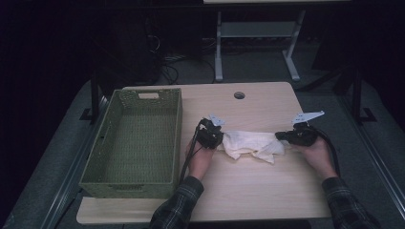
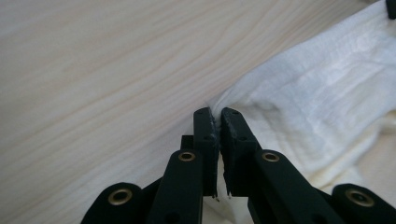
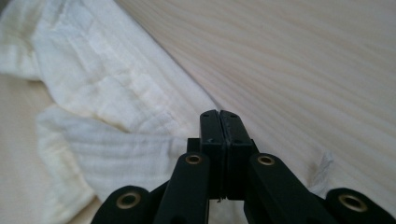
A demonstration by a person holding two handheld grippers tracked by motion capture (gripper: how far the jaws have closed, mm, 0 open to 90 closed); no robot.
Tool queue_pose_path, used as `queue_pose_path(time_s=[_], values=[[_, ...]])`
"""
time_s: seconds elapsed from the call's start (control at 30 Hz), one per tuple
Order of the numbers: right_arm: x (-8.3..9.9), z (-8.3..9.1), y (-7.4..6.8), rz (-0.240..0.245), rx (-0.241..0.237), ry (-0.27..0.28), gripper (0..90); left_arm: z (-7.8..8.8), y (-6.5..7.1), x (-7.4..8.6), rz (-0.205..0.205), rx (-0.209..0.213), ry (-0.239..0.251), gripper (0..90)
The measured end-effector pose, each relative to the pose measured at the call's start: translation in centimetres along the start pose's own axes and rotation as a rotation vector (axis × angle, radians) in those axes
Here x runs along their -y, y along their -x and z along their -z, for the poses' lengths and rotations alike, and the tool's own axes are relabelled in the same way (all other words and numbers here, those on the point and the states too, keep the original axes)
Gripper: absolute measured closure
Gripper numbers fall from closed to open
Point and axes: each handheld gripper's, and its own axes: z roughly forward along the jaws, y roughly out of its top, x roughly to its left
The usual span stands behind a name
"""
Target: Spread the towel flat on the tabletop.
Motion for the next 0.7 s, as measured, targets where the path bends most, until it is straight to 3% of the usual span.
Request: queue_pose_path(time_s=[0.1,0.13,0.2,0.3,0.4,0.53,0.7], values=[[0.3,-0.7,0.0,-0.011,0.01,-0.025,86.7,-1.0,-0.2,0.5,0.003,0.005,-0.037,80.9],[0.3,-0.7,0.0,-0.008,0.018,-0.018,81.4,-1.0,-0.2,0.6,0.002,0.001,-0.047,78.6],[0.2,0.0,0.0,-0.003,0.045,0.011,69.4,-0.5,-0.2,0.5,0.005,0.0,-0.037,74.3],[-0.1,1.5,-0.3,-0.009,0.048,0.057,67.1,1.1,0.2,-0.1,-0.013,0.008,0.008,72.3],[-0.3,2.9,-1.1,0.006,0.025,0.092,67.4,2.5,1.1,-0.3,-0.047,0.031,0.03,70.7],[-0.2,3.6,-2.9,0.03,-0.046,0.096,69.9,3.4,2.8,0.0,-0.079,0.11,0.048,68.7],[0.3,2.9,-5.7,0.072,-0.104,0.053,72.1,3.1,5.0,1.2,-0.162,0.161,0.003,67.8]])
